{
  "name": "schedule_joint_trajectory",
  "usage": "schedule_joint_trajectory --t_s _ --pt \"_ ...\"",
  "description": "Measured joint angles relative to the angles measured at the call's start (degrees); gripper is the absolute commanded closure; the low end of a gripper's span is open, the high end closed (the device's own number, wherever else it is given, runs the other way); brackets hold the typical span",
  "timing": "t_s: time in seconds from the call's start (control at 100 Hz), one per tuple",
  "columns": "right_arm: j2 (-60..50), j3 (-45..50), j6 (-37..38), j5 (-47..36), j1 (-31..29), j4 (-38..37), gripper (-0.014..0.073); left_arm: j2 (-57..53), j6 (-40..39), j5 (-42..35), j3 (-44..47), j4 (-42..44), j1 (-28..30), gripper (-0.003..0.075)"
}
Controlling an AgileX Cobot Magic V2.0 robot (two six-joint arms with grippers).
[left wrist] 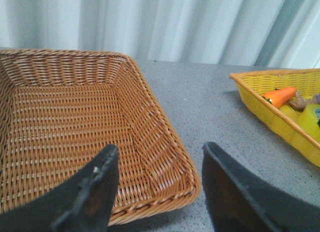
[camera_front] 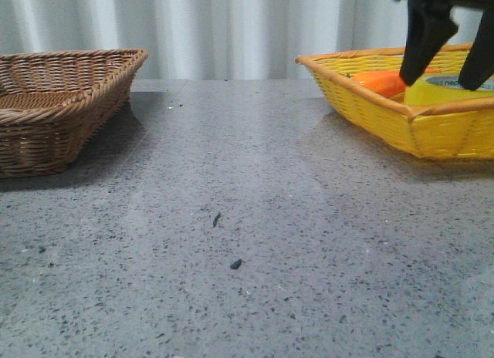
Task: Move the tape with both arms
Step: 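Reach the right gripper into the yellow basket and grasp the tape roll, then lift the tape roll out and set it on the table between baskets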
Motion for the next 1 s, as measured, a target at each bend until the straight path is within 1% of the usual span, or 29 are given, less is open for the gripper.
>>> schedule_joint_trajectory --t_s 0.04,0.09,0.13,0.14,0.16,0.21,0.23,0.27,0.41,0.54,0.67,0.81,0.88,1.0 --pt "1.0 0.0 -0.1 -0.5 0.0 -0.3 0.0225 0.0 0.0 0.3 0.0 0.0 0.0 0.0373" --pt "1.8 0.0 -0.1 -1.0 0.0 -0.6 0.0314 0.0 0.0 0.7 0.0 0.0 0.0 0.0373" --pt "2.3 0.0 -0.1 -1.1 0.0 -0.8 0.0418 0.0 0.0 0.8 0.0 0.0 0.0 0.0373" --pt "2.4 0.0 -0.1 -1.2 0.0 -0.8 0.0455 0.0 0.0 0.9 0.0 0.0 0.0 0.0373" --pt "2.5 0.0 -0.1 -1.2 0.0 -0.9 0.0492 0.0 0.0 0.9 0.0 0.0 0.0 0.0373" --pt "2.6 -0.1 -0.1 -1.5 0.0 -0.8 0.0637 0.0 0.0 0.9 0.0 0.0 0.0 0.0373" --pt "2.6 -0.1 -0.3 -1.7 0.0 -0.8 0.0666 0.0 0.0 0.9 0.0 0.0 0.0 0.0373" --pt "2.6 -0.1 -0.2 -2.3 0.0 -0.8 0.0652 0.0 0.0 0.9 0.0 0.0 0.0 0.0373" --pt "0.8 -1.3 -0.2 -2.2 0.1 -0.9 0.0652 0.0 0.0 0.9 0.0 0.0 0.0 0.0373" --pt "-4.0 -7.3 -0.2 -2.7 2.4 -1.6 0.0652 0.0 0.0 0.9 0.0 0.0 0.0 0.0373" --pt "-7.7 -17.7 -0.2 -4.8 7.7 -1.6 0.0652 0.0 0.0 0.9 0.0 0.0 0.0 0.0373" --pt "-7.3 -27.0 -0.2 -5.4 14.7 -1.5 0.0652 0.0 0.0 0.9 0.0 0.0 0.0 0.0373" --pt "-5.9 -29.1 -0.2 -5.4 18.2 -1.4 0.0652 0.0 0.0 0.9 0.0 0.0 0.0 0.0373" --pt "-1.6 -29.7 -0.2 -3.8 23.3 -1.3 0.0652 0.0 0.0 0.9 0.0 0.0 0.0 0.0373"
